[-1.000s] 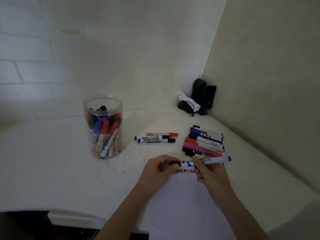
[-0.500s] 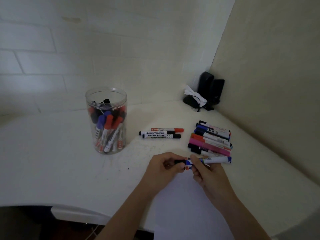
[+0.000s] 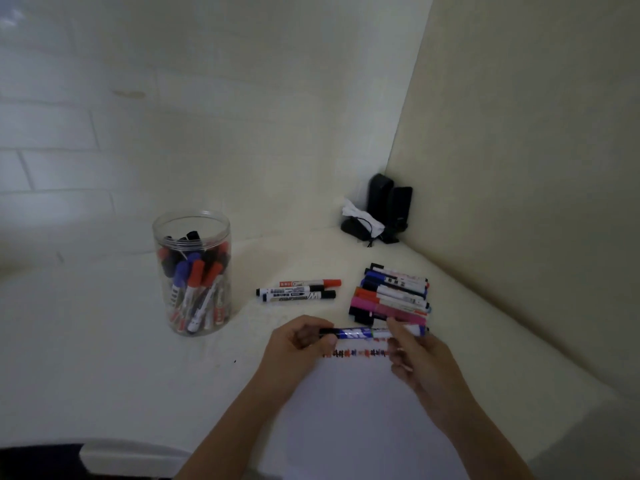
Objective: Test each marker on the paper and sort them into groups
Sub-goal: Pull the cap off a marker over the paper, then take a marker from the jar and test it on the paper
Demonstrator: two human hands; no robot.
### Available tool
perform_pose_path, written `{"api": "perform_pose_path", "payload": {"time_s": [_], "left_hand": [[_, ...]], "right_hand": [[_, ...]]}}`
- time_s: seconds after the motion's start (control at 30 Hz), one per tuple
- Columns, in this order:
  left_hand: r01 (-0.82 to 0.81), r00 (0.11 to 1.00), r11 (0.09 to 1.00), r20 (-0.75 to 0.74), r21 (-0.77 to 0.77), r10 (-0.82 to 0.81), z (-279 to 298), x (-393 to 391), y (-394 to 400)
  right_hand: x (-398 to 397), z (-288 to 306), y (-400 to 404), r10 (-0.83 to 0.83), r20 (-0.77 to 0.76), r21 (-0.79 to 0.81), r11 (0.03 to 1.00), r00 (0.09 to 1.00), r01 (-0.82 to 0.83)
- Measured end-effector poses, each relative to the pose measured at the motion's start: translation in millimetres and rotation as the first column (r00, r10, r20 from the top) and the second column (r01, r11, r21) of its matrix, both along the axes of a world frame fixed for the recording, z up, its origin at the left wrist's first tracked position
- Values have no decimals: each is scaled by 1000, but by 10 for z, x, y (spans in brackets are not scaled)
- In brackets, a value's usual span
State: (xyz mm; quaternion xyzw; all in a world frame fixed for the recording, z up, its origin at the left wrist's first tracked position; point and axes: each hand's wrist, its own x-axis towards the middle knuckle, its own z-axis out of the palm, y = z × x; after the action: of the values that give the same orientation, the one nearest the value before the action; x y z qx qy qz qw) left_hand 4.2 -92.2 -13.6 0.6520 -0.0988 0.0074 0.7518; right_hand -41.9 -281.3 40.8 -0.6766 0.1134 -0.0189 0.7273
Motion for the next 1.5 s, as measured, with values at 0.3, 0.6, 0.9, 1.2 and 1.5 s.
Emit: {"api": "perform_pose_path", "payload": {"time_s": [0.3,0.6,0.9,1.2,1.5], "left_hand": [[-121,963,820,266,559,-40,211,329,20],[-415,907,288,417,863,56,92,816,498],[-420,907,147,415,895,65,1,939,430],[-308,948,597,291,741,128,456,418,25],[-196,961,817,273,542,49,702,-68,-44]], "right_hand": [[231,100,-434,325,20,-917,382,946,-111],[1408,-200,-1148,-76,162,-926,334,984,179],[1627,-306,-995,-91,48,-959,274,995,71],[720,93,42,458,316,-923,352,831,157],[361,196,-16,90,420,-598,776,903,201]]}}
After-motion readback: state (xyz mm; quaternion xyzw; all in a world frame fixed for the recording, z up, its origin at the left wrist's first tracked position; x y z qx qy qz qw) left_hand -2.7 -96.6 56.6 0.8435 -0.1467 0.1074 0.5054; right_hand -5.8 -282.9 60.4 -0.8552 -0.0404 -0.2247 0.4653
